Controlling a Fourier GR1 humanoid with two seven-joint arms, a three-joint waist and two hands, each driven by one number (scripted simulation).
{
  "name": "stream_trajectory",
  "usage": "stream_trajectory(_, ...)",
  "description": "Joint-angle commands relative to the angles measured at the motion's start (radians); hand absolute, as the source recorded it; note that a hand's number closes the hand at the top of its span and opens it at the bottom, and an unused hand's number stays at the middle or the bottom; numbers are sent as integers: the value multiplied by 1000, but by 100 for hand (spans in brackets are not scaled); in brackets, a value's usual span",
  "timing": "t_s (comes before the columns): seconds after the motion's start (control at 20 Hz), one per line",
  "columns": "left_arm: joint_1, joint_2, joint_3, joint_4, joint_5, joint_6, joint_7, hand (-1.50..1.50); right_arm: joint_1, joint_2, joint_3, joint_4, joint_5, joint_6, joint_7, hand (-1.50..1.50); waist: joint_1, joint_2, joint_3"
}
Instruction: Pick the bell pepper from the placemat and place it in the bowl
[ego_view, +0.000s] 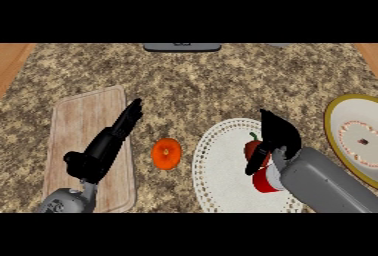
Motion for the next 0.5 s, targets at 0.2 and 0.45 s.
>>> stream_trajectory(0.2, 21, -7, 15, -11, -25, -24, -1, 0, 65, 57, -57, 34, 82, -3, 107, -150, 6, 0, 1)
stream_trajectory(0.45, -38, -39, 52, 46, -45, -59, 17, 0, 54, 124, -122, 27, 163, 52, 39, 150, 4, 2, 1)
